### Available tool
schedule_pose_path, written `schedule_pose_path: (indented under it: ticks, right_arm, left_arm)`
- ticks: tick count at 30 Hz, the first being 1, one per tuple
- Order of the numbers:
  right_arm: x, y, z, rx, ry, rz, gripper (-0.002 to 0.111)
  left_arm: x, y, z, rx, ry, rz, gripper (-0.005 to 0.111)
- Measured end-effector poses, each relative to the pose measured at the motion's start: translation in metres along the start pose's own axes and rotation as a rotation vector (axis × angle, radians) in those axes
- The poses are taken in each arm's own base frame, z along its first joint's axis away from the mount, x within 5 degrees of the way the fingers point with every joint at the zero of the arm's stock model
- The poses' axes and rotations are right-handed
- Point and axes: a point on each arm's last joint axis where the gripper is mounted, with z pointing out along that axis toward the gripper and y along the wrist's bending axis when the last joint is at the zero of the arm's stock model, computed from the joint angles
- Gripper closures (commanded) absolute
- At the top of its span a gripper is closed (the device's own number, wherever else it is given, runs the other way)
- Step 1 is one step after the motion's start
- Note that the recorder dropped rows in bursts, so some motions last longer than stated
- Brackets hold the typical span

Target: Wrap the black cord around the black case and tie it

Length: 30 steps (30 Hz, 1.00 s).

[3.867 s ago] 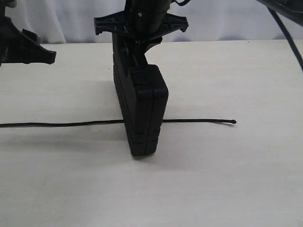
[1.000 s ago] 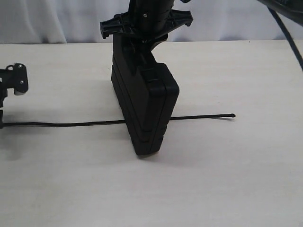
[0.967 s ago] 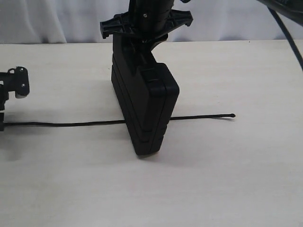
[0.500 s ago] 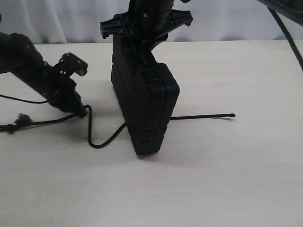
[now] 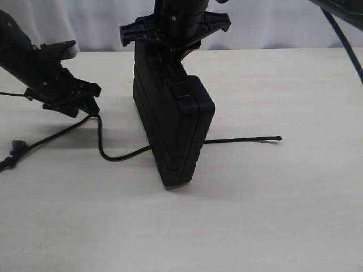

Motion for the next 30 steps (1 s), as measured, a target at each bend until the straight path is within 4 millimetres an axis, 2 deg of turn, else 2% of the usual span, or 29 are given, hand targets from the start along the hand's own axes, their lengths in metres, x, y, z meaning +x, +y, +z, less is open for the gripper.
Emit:
schedule_pose_path:
  ticks: [6, 10, 16, 19, 23, 24, 27, 30]
  right_arm:
    - [0.0, 0.0, 0.0, -0.002, 0.001, 0.001, 0.104]
    - [0.0, 0.0, 0.0, -0.002, 0.001, 0.001, 0.104]
    - [0.0, 0.0, 0.0, -0.002, 0.001, 0.001, 0.104]
    - [0.0, 0.0, 0.0, -0.002, 0.001, 0.001, 0.104]
    - [0.0, 0.0, 0.0, -0.002, 0.001, 0.001, 0.104]
    - [0.0, 0.0, 0.0, -0.002, 0.001, 0.001, 0.104]
    - [0.0, 0.0, 0.0, -0.002, 0.001, -0.001, 0.104]
    - [0.0, 0.0, 0.0, -0.002, 0.001, -0.001, 0.104]
  left_arm:
    - [0.001, 0.023, -0.038, -0.099, 0.07, 0.105, 0.047]
    - [0.012, 0.031, -0.052, -0.221, 0.195, 0.225, 0.047]
    - [0.051, 0.042, -0.034, -0.221, 0.417, 0.422, 0.047]
    - [0.066, 0.046, -0.021, -0.207, 0.435, 0.535, 0.047]
    - [0.071, 0.049, -0.01, -0.235, 0.374, 0.607, 0.049]
    - [0.072, 0.05, -0.008, -0.244, 0.356, 0.617, 0.053]
    - [0.074, 0.049, -0.003, -0.237, 0.31, 0.592, 0.075]
    - [0.073, 0.044, -0.001, -0.202, 0.261, 0.519, 0.09]
